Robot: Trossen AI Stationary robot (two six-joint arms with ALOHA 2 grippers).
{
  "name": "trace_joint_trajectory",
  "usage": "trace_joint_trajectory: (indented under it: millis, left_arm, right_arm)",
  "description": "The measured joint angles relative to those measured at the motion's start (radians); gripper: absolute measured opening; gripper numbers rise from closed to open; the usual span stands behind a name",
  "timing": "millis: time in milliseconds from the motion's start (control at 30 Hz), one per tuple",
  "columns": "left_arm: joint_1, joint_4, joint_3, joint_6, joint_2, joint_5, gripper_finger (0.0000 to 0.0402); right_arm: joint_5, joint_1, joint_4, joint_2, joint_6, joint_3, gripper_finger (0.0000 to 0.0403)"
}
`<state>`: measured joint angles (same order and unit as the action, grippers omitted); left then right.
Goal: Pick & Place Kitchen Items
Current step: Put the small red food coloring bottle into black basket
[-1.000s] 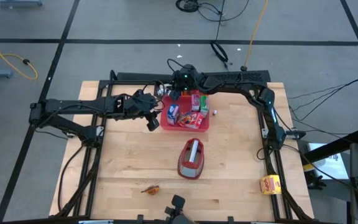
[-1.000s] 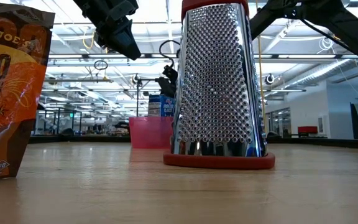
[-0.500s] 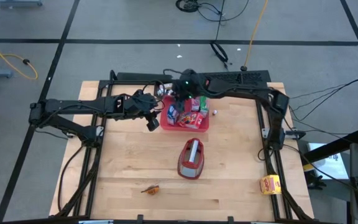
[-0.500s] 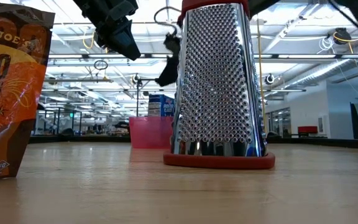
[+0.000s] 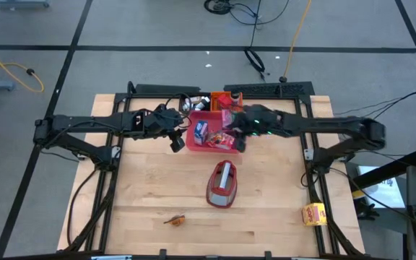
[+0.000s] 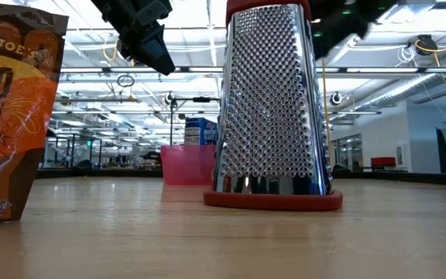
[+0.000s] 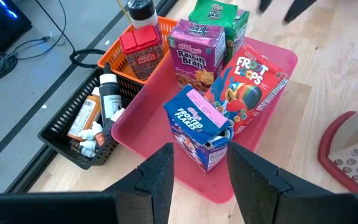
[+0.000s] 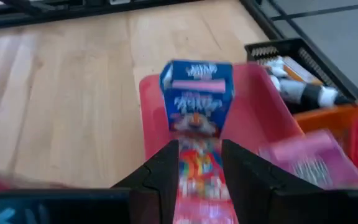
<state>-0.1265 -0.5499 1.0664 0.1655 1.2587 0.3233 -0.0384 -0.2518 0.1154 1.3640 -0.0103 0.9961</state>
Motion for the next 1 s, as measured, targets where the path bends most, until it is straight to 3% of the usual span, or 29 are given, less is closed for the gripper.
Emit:
trace_joint_trajectory:
  millis: [167, 333, 633, 1000]
  left_arm:
    - [0.0, 0.001, 0.0, 0.0, 0.0, 0.0, 0.015]
    - [0.0, 0.002, 0.0, 0.0, 0.0, 0.0, 0.015]
    - [0.0, 0.006, 0.0, 0.0, 0.0, 0.0, 0.015]
    - [0.0, 0.007, 0.0, 0.001, 0.0, 0.0, 0.015]
  right_arm:
    - [0.043, 0.005, -0.101, -0.193, -0.099, -0.214, 0.0114]
    - [0.101, 0.005, -0.219, -0.297, -0.159, -0.412, 0.0114]
    - [0.252, -0.011, -0.284, -0.311, -0.162, -0.567, 0.0114]
    - [0.251, -0.057, -0.389, -0.31, -0.24, -0.685, 0.0114]
